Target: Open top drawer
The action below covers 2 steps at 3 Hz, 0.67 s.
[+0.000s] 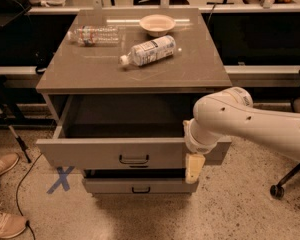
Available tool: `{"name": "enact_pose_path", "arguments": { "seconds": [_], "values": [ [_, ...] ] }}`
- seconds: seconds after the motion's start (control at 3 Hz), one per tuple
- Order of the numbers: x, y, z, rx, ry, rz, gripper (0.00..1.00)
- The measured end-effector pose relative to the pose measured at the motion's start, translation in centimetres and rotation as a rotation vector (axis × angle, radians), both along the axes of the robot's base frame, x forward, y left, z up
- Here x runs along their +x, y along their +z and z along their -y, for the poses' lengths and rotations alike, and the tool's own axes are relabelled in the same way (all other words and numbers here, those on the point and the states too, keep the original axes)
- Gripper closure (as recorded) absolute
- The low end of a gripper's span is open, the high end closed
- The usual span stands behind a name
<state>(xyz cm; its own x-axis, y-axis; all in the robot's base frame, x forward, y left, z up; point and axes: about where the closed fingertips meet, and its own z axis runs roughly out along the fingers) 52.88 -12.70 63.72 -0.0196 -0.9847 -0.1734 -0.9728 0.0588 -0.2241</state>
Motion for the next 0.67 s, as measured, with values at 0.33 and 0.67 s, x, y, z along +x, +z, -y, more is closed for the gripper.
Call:
{"name": "enact_pose_path", "arguments": {
  "seconds": [0.33,0.67],
  "values": [
    [-1.3,-0.2,0.3,-0.017,0.009,-0.042,0.0],
    [-2.6,-0.2,1.5,-0.005,-0.006,-0.086,0.0]
  ]
}}
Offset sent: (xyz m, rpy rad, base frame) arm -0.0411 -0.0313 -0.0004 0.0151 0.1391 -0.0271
